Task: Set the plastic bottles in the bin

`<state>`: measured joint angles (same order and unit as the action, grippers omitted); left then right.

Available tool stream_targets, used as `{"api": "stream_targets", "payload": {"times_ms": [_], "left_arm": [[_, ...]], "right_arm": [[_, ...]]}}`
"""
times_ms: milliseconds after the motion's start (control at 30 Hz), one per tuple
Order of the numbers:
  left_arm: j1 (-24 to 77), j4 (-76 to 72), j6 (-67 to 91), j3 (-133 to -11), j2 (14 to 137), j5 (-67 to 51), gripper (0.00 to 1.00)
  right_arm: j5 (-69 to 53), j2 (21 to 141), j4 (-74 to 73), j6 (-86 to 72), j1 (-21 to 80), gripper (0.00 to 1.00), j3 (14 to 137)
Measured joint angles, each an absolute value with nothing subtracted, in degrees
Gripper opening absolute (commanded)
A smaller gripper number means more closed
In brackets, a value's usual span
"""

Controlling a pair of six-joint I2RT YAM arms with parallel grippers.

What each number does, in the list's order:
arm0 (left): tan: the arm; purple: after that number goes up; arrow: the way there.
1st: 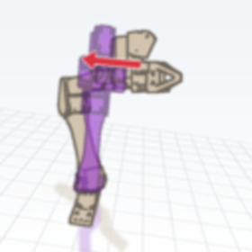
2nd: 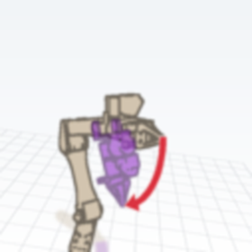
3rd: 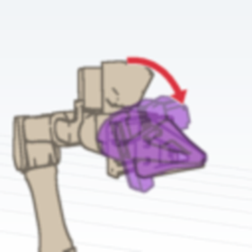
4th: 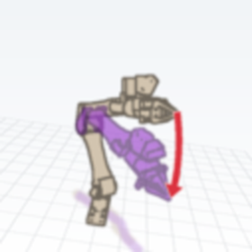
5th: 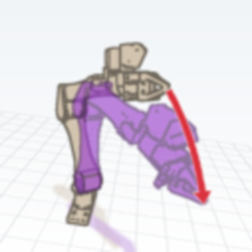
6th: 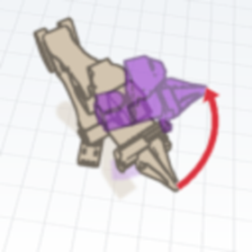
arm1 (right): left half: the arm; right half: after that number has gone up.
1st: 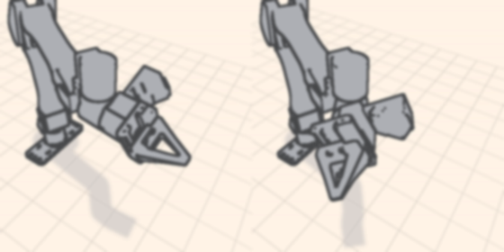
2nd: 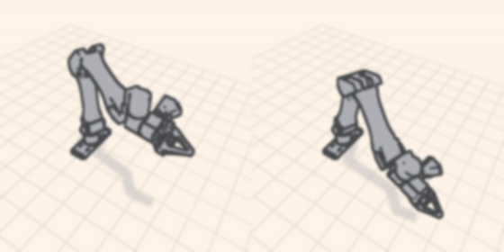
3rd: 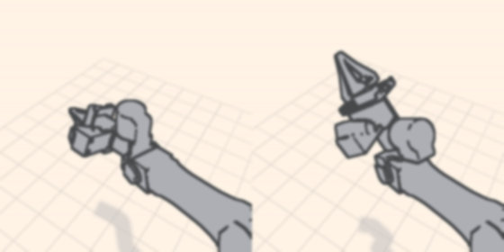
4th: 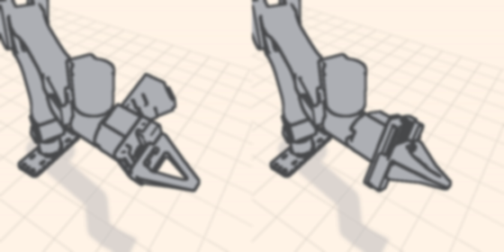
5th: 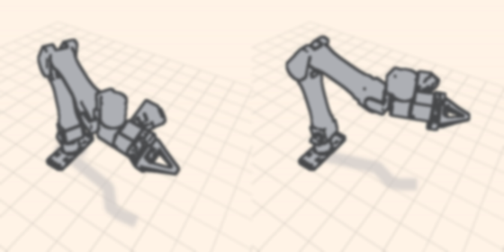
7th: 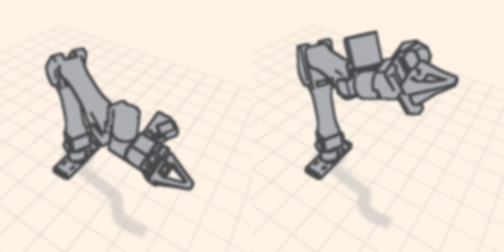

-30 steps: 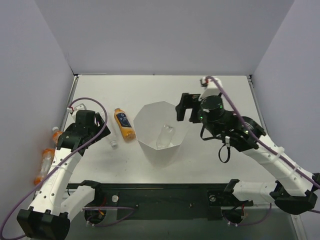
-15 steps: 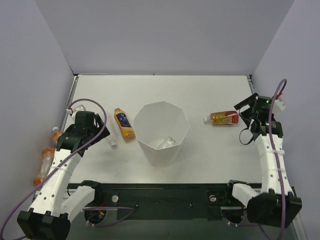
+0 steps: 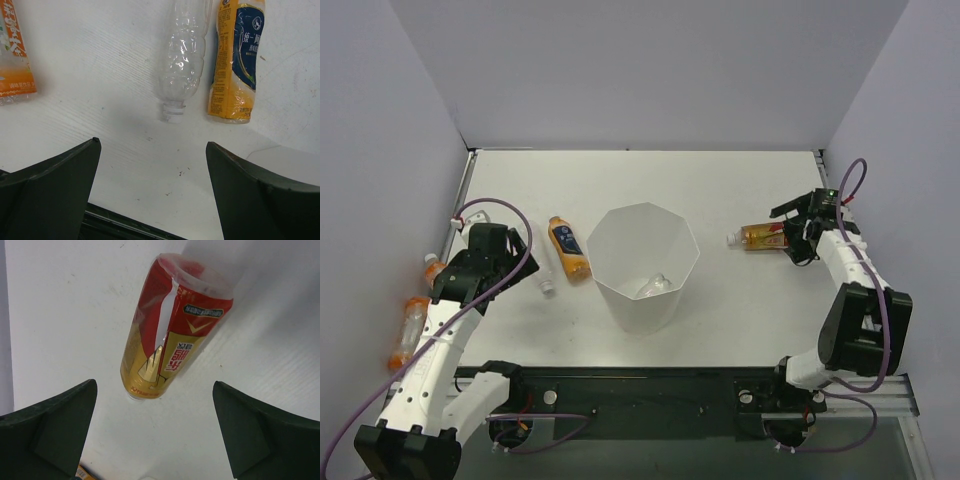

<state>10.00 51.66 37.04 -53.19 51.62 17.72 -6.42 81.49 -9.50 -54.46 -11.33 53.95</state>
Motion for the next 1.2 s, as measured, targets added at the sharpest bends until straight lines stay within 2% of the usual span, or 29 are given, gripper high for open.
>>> {"api": "stream_targets", "payload": {"times_ms": [133, 367, 500, 667, 767, 900, 1033, 1200], "left_arm": [[10.0, 51.8, 36.9, -53.2, 51.6, 17.9, 0.97], [9.6, 52.1, 36.8, -53.2, 51.6, 18.1, 0.97], [9.5, 52.2, 36.8, -53.2, 51.6, 18.0, 0.97], [9.5, 52.2, 36.9, -53.2, 51.6, 18.0, 0.97], [9.5, 52.4, 36.9, -53.2, 51.6, 18.0, 0.97], [9.3, 52.9, 36.9, -53.2, 51.6, 18.1, 0.97], [9.2, 53.0, 37.3, -53.2, 51.7, 18.2, 0.97], [8.4, 52.9, 39.6, -53.1, 53.9, 18.1, 0.98]], "right_arm": [[-7.9, 88.6, -7.2, -56.6, -11.3, 0.94, 56.5], [-8.4, 91.4, -5.7, -59.7, -11.3, 0.94, 56.5], [-8.4, 95.0, -3.5, -61.0, -11.3, 0.82, 56.5], [-8.4, 98.9, -2.4, -61.7, -11.3, 0.53, 56.5], [-8.4, 98.7, -2.3, -61.6, -11.3, 0.45, 56.5], [-8.4, 94.7, -3.2, -61.0, -11.3, 0.39, 56.1], [-7.8, 83.4, -5.9, -59.1, -10.3, 0.36, 56.8], [-5.8, 70.4, -9.2, -55.4, -4.7, 0.34, 66.2]]}}
